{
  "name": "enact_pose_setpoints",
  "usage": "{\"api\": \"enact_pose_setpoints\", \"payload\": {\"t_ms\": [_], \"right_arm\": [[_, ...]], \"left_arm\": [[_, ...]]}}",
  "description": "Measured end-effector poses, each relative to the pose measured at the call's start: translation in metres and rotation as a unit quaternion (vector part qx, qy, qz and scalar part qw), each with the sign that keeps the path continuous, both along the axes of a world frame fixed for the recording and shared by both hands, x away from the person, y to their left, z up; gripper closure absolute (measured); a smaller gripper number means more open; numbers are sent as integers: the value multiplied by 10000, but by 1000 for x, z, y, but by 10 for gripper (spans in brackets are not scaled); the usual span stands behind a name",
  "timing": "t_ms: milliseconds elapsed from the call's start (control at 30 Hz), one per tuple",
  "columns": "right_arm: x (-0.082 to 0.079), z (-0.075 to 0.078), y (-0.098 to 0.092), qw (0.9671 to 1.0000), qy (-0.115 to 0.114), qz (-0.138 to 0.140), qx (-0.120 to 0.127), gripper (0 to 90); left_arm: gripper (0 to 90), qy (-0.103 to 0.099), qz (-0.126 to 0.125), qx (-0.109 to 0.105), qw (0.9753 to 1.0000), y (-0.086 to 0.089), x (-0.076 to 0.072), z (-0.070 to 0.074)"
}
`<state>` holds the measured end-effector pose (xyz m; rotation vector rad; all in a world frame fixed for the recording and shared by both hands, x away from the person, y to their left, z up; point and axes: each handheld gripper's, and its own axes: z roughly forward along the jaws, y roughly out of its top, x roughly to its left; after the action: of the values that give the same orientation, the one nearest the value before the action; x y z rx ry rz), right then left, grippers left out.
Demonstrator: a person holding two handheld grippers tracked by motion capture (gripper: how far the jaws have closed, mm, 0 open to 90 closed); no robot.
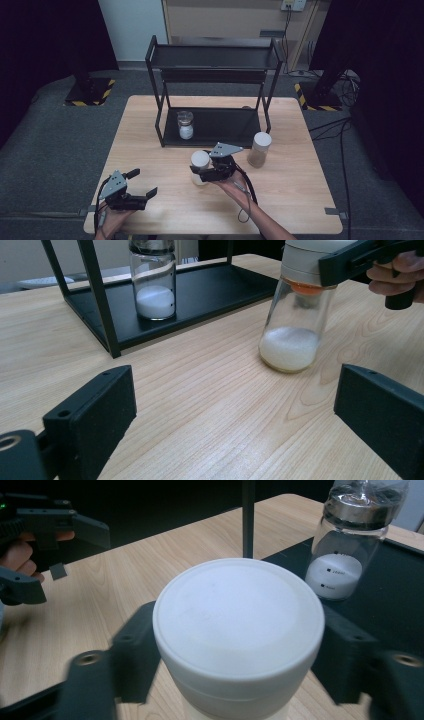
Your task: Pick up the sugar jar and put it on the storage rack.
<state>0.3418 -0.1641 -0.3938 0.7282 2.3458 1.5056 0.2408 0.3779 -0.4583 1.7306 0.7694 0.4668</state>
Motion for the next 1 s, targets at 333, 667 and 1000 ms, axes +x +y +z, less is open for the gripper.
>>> {"api": "enact_pose_setpoints", "payload": {"t_ms": [333, 667, 1000], "right_arm": [[-6, 3, 5, 9998, -147, -52, -136, 334], [-2, 15, 4, 9997, -126, -148, -164, 334], [6, 33, 0, 9992, -187, -312, -138, 333]], "left_arm": [[24, 8, -2, -11, 10000, 0, 0, 0], [25, 20, -9, -6, 10000, 0, 1, -1], [25, 27, -32, -19, 10000, 0, 1, -1]]}}
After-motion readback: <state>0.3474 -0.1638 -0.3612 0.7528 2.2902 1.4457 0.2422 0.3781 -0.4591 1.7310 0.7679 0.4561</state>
